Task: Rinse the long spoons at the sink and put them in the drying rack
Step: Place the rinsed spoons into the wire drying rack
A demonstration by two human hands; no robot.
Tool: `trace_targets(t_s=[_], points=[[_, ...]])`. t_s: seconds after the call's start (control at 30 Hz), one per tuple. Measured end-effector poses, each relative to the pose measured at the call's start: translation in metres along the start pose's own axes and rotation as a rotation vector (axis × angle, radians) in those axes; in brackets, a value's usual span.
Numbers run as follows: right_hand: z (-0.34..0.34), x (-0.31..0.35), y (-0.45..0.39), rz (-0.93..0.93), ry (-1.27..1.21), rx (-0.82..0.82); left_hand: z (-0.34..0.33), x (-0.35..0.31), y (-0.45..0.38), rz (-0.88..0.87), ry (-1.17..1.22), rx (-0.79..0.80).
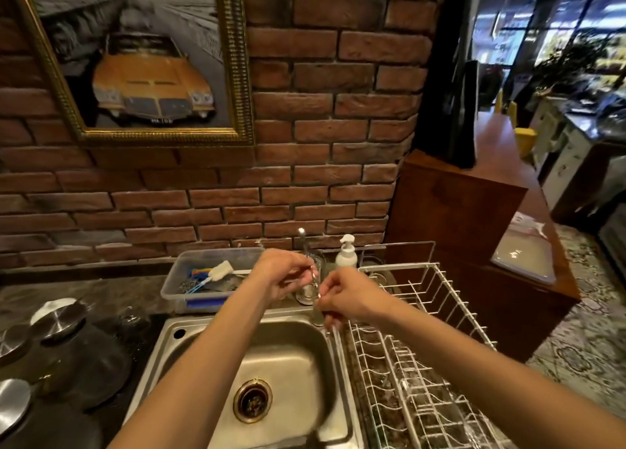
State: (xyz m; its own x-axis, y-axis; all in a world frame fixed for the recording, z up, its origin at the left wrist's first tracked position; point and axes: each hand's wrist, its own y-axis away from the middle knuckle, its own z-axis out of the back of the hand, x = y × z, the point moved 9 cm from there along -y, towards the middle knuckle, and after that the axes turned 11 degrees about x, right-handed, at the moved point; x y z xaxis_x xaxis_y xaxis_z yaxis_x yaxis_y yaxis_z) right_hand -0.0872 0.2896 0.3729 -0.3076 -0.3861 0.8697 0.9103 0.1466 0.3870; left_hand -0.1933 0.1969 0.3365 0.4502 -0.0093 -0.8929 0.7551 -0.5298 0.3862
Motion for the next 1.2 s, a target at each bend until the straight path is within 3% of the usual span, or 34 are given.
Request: trace_targets(t_s=[0.37, 0.7, 0.93, 1.1, 1.2], points=[[0.09, -0.085, 0.065, -0.087, 0.042, -0.169, -0.146, 0.028, -0.021, 0.053, -0.146, 0.165], [0.104, -0.136, 0.077, -0.156, 0.002, -0.098, -0.18, 0.06, -0.042, 0.141, -0.47, 0.079], [0.099, -0.167, 0.067, -0.242, 0.067, -0.036, -0.18, 0.083, -0.063, 0.226, -0.856, -0.042], [0.093, -0.189, 0.057, -0.291, 0.2, -0.029, -0.196, 0.082, -0.067, 0.211, -1.337, -0.161], [0.09, -0.198, 0.056, -0.308, 0.237, -0.037, -0.211, 0.086, -0.071, 0.159, -1.464, -0.189]])
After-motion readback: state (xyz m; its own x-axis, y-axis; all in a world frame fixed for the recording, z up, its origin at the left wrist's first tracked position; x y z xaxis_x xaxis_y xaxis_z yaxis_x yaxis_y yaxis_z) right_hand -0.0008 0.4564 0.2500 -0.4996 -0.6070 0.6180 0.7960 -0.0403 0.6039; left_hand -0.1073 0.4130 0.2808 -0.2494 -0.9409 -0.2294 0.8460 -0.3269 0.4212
